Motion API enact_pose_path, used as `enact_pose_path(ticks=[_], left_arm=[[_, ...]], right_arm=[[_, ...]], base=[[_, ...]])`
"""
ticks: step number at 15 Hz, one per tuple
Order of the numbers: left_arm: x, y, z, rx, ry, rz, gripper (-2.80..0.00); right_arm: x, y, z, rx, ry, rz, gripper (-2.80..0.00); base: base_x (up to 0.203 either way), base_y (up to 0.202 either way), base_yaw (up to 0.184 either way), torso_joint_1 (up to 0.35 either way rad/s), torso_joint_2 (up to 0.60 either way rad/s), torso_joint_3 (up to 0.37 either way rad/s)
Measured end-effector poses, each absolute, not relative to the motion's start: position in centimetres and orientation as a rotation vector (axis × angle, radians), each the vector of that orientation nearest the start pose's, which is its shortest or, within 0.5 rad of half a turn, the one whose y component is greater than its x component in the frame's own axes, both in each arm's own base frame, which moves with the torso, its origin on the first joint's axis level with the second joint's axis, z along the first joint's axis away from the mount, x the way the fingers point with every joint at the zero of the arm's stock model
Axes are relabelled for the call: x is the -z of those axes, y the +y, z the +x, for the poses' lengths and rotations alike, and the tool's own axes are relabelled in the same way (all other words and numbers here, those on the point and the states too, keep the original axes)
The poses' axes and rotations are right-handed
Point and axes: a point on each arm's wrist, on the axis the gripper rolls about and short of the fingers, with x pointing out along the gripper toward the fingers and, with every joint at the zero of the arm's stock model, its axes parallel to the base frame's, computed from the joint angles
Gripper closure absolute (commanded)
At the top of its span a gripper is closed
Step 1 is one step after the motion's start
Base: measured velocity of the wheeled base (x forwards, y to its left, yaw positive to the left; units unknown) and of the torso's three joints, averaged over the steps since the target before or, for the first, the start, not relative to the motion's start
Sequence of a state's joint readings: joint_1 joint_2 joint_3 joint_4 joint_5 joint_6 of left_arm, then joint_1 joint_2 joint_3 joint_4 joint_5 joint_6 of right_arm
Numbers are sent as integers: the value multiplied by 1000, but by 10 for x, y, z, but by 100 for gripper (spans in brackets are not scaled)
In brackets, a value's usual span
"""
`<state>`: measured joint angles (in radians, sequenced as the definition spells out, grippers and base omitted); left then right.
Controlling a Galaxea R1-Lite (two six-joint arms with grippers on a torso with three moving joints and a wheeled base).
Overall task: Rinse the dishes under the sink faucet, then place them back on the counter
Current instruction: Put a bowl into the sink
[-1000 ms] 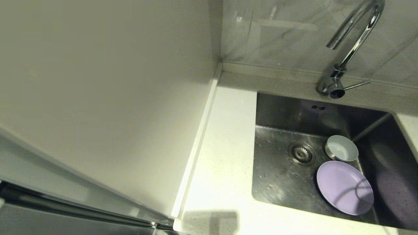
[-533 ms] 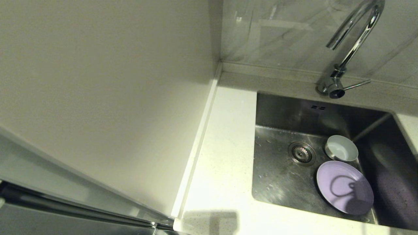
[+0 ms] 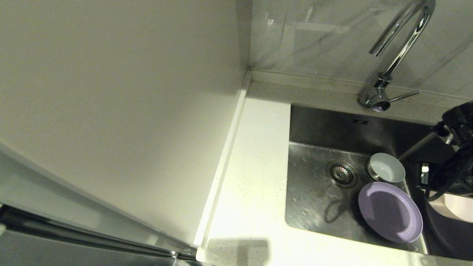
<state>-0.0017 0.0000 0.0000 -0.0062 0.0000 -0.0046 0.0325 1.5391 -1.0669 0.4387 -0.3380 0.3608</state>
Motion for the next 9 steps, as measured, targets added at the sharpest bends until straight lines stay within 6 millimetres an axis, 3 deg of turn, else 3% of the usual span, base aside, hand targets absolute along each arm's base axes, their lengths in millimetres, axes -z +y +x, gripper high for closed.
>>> enact_pose_path(ticks=[3,9], left_arm=[[-76,0,-23,2,-7,-4,0],[-76,0,-23,2,-7,-4,0]], right_arm=[[-202,25,274,418,838,165,0],[-154,60,343,561,849,163,0]], base=[[0,0,0,0,0,0],[0,0,0,0,0,0]])
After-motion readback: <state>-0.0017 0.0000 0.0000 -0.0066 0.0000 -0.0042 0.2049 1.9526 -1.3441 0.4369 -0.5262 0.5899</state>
